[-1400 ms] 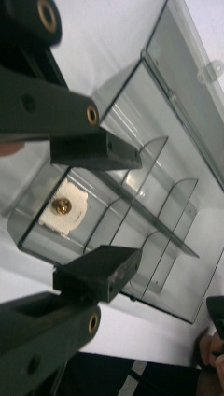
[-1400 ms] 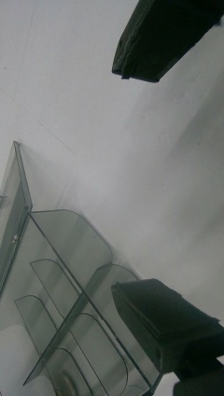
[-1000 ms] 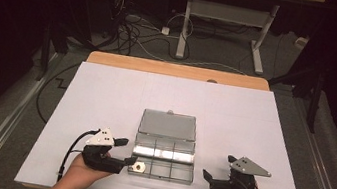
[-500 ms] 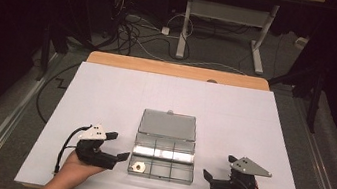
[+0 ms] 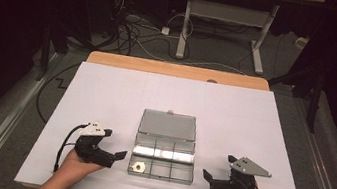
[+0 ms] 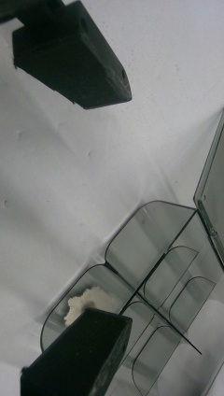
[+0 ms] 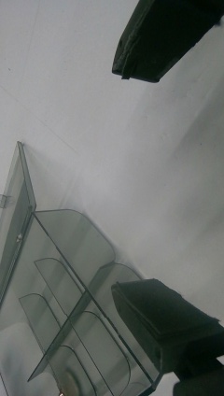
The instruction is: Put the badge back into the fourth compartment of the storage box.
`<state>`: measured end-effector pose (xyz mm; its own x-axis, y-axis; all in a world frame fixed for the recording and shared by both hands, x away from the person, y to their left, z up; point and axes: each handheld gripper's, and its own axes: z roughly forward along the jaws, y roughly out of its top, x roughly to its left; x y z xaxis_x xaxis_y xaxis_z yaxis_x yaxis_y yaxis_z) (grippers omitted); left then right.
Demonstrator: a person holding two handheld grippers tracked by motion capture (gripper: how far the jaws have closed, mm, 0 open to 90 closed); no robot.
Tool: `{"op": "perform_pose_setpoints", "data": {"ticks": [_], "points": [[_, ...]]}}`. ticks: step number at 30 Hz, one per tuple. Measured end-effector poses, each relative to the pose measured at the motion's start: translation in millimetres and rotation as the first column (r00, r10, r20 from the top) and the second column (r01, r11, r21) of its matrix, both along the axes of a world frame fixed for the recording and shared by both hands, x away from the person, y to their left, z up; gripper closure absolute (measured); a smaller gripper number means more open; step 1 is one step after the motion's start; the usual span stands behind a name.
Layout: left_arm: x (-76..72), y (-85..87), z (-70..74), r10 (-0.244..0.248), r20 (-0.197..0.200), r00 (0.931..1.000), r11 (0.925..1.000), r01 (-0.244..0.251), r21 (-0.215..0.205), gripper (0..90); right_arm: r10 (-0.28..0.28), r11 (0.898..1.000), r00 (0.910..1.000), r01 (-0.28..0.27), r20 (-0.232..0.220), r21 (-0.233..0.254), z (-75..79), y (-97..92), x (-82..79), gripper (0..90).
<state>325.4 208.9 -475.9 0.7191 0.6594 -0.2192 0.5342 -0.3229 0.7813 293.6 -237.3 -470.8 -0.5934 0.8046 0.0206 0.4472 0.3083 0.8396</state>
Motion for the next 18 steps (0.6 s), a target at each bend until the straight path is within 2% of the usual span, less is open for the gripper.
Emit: {"op": "perform_pose_setpoints", "data": {"ticks": [6, 13, 16, 18], "points": [[2.4, 2.8, -1.7, 0.007, 0.008, 0.9999, 1.0, -0.007, -0.003, 0.0, 0.002, 1.0, 1.0, -0.002, 0.005, 0.003, -0.7, 0.8, 0.3, 0.4], [11.7, 9.9, -3.4, 0.056, 0.006, 0.9984, 0.9974, -0.056, -0.047, 0.0, -0.011, 1.0, 0.9999, 0.011, 0.002, 0.022, -1.0, 0.6, 1.9, 0.4], [15.3, 9.9, -1.9, 0.068, 0.019, 0.9975, 0.9973, -0.067, -0.03, 0.0, -0.019, 1.0, 0.9998, 0.019, 0.0, 0.026, -0.3, 0.6, 4.7, 0.4], [18.1, 9.8, -1.8, 0.069, 0.013, 0.9975, 0.9972, -0.069, -0.029, 0.0, -0.028, 0.999, 0.9996, 0.028, 0.009, 0.034, 1.2, 0.6, 7.3, 0.4]]}}
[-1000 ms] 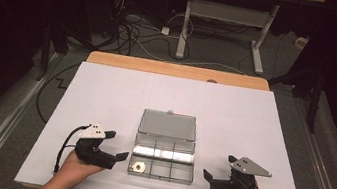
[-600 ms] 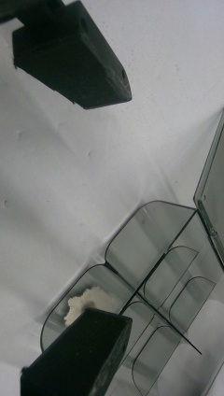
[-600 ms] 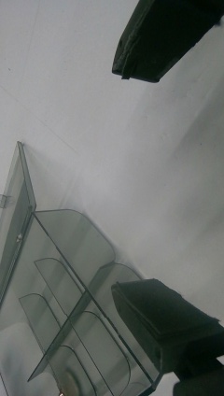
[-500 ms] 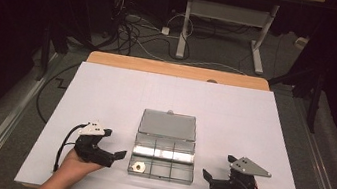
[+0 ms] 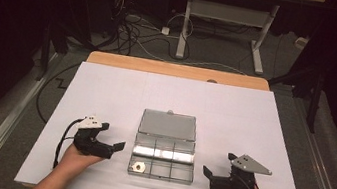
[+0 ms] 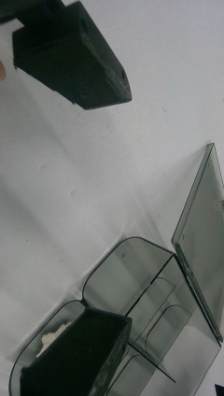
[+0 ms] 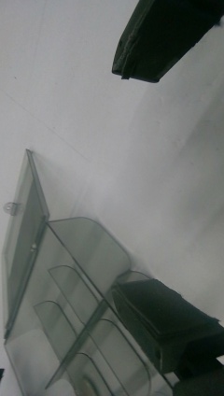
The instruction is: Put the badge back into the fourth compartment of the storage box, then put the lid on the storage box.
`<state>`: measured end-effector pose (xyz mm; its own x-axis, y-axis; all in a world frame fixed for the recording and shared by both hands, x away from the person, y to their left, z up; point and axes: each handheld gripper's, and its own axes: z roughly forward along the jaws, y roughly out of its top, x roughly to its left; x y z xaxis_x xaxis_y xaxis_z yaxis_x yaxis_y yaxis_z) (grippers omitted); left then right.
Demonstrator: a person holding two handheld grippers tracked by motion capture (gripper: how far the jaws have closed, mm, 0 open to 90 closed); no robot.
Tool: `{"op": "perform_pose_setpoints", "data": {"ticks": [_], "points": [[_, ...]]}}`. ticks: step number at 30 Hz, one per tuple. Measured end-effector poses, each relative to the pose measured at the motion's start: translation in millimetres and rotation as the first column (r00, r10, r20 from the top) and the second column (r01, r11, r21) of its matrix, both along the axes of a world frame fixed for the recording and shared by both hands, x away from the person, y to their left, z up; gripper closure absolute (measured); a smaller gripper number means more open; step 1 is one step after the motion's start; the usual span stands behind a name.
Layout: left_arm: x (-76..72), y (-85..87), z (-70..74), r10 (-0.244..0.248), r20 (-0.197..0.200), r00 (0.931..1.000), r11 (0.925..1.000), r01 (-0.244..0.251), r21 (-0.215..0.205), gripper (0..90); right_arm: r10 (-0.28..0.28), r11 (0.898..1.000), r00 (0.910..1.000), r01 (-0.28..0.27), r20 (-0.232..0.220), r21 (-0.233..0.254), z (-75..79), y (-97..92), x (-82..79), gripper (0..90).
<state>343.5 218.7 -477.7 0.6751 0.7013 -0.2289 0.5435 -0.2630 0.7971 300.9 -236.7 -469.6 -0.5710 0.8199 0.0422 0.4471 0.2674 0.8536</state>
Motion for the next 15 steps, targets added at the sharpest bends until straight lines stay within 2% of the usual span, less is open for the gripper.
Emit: {"op": "perform_pose_setpoints", "data": {"ticks": [4, 7, 12, 15], "points": [[5.1, -0.4, 1.0, -0.005, -0.002, 1.0, 1.0, 0.005, 0.004, 0.0, -0.009, 1.0, 0.9999, 0.009, 0.006, 0.014, 3.6, 1.6, 6.5, 0.6], [9.1, 0.3, 1.7, -0.007, -0.011, 0.9999, 0.9999, 0.007, -0.01, 0.0, -0.011, 0.999, 0.9999, 0.01, 0.008, 0.033, 8.2, 3.2, 12.2, 0.6], [18.5, -2.2, 5.1, -0.002, -0.029, 0.9996, 1.0, 0.002, 0.0, 0.0, -0.007, 0.999, 1.0, 0.007, 0.007, 0.046, 14.4, 7.3, 21.2, 0.6], [24.1, -5.1, 7.5, -0.004, -0.021, 0.9998, 1.0, 0.004, 0.006, 0.0, -0.005, 0.999, 1.0, 0.005, 0.007, 0.046, 16.2, 11.4, 28.1, 0.6]]}}
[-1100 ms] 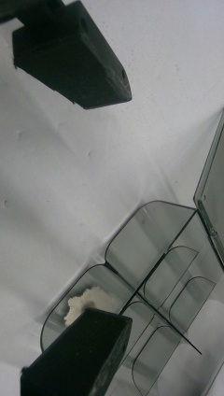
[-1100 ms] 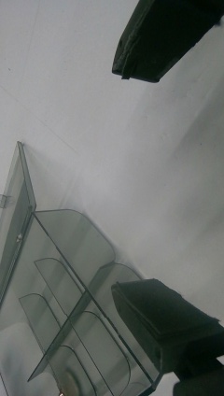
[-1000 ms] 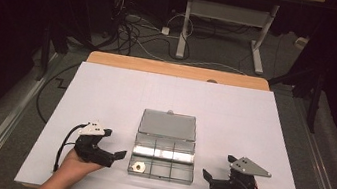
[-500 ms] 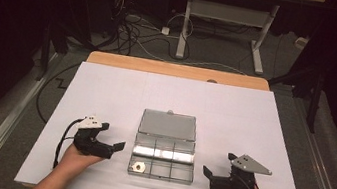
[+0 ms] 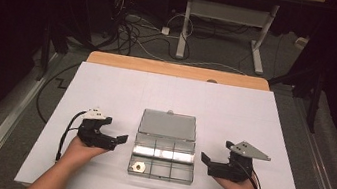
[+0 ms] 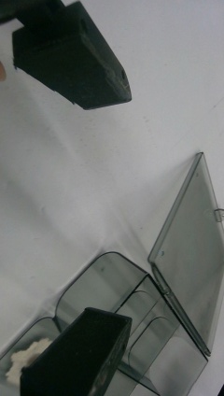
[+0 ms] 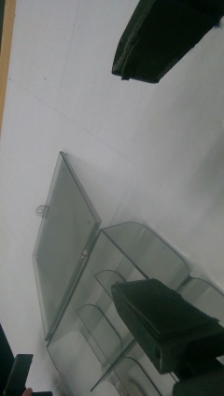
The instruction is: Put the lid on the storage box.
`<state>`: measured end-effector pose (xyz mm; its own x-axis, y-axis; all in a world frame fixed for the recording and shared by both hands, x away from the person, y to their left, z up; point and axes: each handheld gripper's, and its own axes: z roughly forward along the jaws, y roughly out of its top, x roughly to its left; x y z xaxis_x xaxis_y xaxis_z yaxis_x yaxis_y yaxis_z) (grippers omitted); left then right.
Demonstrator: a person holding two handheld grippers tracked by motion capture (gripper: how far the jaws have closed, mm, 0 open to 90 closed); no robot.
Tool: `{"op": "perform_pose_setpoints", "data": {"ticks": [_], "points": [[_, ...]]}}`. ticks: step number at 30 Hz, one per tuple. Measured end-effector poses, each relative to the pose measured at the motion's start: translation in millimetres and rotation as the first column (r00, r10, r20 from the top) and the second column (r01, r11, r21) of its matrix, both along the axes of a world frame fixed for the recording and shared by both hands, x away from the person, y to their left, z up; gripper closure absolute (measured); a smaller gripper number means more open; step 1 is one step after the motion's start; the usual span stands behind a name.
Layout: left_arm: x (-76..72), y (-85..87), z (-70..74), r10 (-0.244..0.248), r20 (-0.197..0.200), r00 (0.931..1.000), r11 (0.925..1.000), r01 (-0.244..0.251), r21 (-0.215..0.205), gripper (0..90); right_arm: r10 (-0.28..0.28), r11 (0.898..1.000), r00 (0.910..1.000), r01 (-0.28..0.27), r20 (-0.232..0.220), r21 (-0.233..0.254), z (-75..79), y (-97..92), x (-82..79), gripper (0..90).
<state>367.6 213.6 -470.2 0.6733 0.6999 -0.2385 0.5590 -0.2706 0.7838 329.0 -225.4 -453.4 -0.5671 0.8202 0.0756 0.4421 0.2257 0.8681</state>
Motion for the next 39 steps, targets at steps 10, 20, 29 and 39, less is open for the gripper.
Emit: {"op": "perform_pose_setpoints", "data": {"ticks": [10, 20, 29, 39], "points": [[14.6, -10.7, 6.0, -0.008, 0.016, 0.9998, 1.0, 0.008, 0.0, 0.0, -0.011, 1.0, 0.9996, 0.011, -0.026, 0.006, -1.3, 9.7, 28.1, 0.6], [31.4, -20.9, 4.2, -0.009, -0.004, 1.0, 0.9996, 0.008, -0.027, 0.0, -0.008, 1.0, 0.9993, 0.009, -0.037, 0.007, -1.5, 24.2, 45.7, 0.6], [43.5, -28.2, -1.5, -0.003, -0.027, 0.9996, 0.9994, 0.002, -0.033, 0.0, 0.0, 1.0, 0.9985, 0.001, -0.056, 0.01, -0.9, 36.0, 55.6, 0.6], [55.2, -44.0, -6.6, -0.009, -0.061, 0.9981, 0.9997, 0.008, -0.023, 0.0, -0.01, 1.0, 0.9947, 0.011, -0.103, 0.01, -7.5, 49.6, 73.4, 2.1]]}}
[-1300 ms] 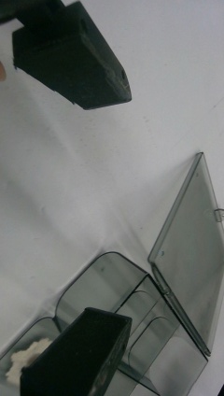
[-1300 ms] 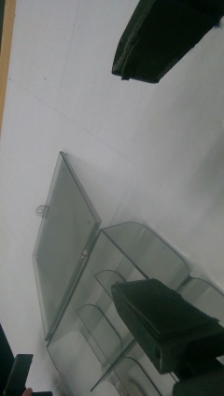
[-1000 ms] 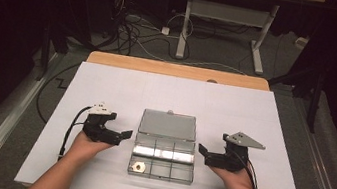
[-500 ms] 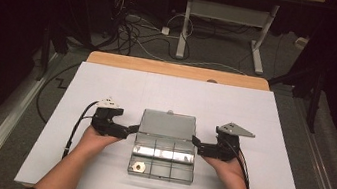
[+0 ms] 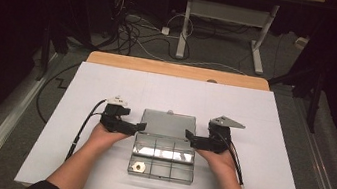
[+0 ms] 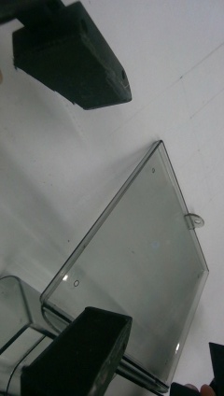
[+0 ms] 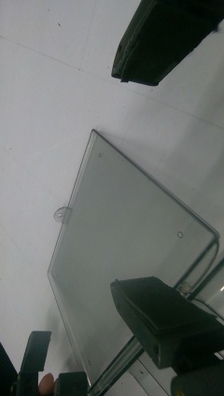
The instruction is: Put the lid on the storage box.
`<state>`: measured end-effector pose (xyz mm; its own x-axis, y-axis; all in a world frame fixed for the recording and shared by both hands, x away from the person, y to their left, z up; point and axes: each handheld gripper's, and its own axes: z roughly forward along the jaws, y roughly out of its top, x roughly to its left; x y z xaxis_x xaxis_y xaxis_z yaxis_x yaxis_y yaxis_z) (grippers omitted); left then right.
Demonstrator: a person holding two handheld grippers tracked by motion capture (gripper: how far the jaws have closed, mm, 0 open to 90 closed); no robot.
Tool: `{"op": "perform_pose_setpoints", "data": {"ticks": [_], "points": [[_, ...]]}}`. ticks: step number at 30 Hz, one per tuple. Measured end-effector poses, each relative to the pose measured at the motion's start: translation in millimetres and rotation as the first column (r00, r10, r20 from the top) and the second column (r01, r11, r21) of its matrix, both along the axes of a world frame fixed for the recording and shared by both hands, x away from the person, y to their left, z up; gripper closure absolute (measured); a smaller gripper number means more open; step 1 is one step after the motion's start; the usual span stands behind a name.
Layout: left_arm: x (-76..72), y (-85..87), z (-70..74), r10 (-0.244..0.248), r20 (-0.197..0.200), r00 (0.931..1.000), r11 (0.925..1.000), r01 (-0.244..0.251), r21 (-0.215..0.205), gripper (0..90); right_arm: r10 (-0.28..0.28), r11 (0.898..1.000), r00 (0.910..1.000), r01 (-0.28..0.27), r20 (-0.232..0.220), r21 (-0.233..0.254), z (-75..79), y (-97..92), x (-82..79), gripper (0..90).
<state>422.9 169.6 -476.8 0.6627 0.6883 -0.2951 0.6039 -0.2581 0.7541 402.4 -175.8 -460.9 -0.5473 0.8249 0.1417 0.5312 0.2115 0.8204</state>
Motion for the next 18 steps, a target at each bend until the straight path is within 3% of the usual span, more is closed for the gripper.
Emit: {"op": "perform_pose_setpoints", "data": {"ticks": [3, 10, 14, 18], "points": [[1.3, -4.7, -0.5, -0.002, -0.002, 1.0, 0.9999, 0.002, 0.016, 0.0, 0.008, 1.0, 0.9998, -0.009, -0.017, -0.005, -2.7, 3.6, 5.2, 2.7], [3.9, -7.3, -3.5, -0.011, -0.025, 0.9996, 0.9994, 0.012, 0.033, 0.0, 0.032, 0.999, 0.9932, -0.034, -0.112, -0.016, -8.9, 15.0, 14.1, 4.3], [4.9, -6.6, -4.5, -0.016, -0.038, 0.9991, 0.9995, 0.017, 0.025, 0.0, 0.026, 1.0, 0.9879, -0.023, -0.153, 0.021, -11.0, 14.8, 18.0, 7.7], [5.1, -6.6, -5.0, -0.018, -0.039, 0.9991, 0.9996, 0.019, 0.019, 0.0, 0.033, 0.997, 0.9762, -0.016, -0.215, 0.078, -13.6, 11.4, 20.9, 11.3]]}}
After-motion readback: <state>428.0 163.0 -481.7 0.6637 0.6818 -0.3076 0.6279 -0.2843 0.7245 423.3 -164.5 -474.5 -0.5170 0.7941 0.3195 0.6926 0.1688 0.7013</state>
